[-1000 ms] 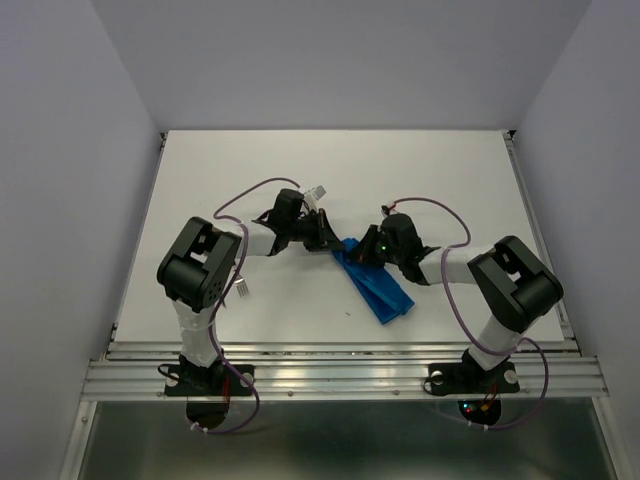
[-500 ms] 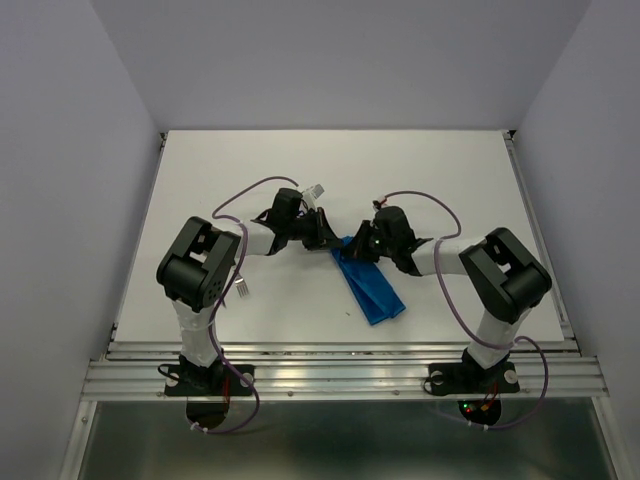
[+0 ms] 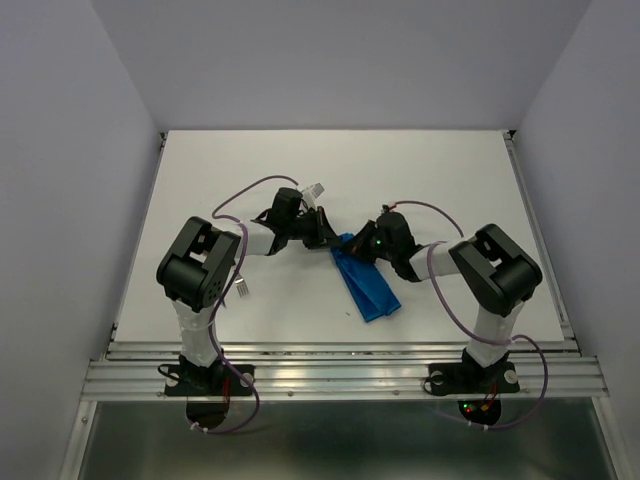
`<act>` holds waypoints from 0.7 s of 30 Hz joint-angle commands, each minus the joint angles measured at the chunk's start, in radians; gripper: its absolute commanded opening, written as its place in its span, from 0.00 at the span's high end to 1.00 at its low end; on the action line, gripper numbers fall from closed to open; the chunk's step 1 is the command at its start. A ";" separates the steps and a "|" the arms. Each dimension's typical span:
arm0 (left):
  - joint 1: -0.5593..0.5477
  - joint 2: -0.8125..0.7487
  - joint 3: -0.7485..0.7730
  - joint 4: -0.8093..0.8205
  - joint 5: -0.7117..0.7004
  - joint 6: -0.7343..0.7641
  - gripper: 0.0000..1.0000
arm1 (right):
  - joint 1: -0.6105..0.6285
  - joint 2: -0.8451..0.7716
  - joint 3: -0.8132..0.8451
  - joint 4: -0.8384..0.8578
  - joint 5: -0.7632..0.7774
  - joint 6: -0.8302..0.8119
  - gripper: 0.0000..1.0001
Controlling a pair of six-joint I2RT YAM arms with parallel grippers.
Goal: Fold the napkin into a case and place the utensils inside
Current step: Grasp the top corner of the smaller rectangle folded napkin from the folded napkin.
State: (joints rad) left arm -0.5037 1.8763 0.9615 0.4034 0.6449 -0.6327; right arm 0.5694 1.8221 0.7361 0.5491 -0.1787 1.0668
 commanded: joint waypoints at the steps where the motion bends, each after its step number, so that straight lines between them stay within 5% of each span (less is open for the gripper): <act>1: -0.012 -0.028 -0.012 0.041 0.038 0.011 1.00 | 0.001 0.034 -0.020 0.143 0.085 0.136 0.99; 5: -0.012 -0.028 -0.015 0.040 0.039 0.011 1.00 | 0.001 0.054 -0.024 0.169 0.119 0.193 0.99; 13: -0.012 -0.025 -0.009 0.041 0.036 0.011 1.00 | 0.001 0.037 -0.055 0.222 0.100 0.216 0.63; 21: -0.006 -0.016 0.016 0.032 0.038 0.013 1.00 | 0.001 -0.066 -0.109 0.187 0.125 0.180 0.60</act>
State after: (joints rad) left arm -0.5003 1.8706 0.9573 0.4442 0.6491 -0.6327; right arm 0.5667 1.8175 0.6395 0.7025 -0.0872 1.2598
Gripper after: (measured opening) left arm 0.069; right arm 0.395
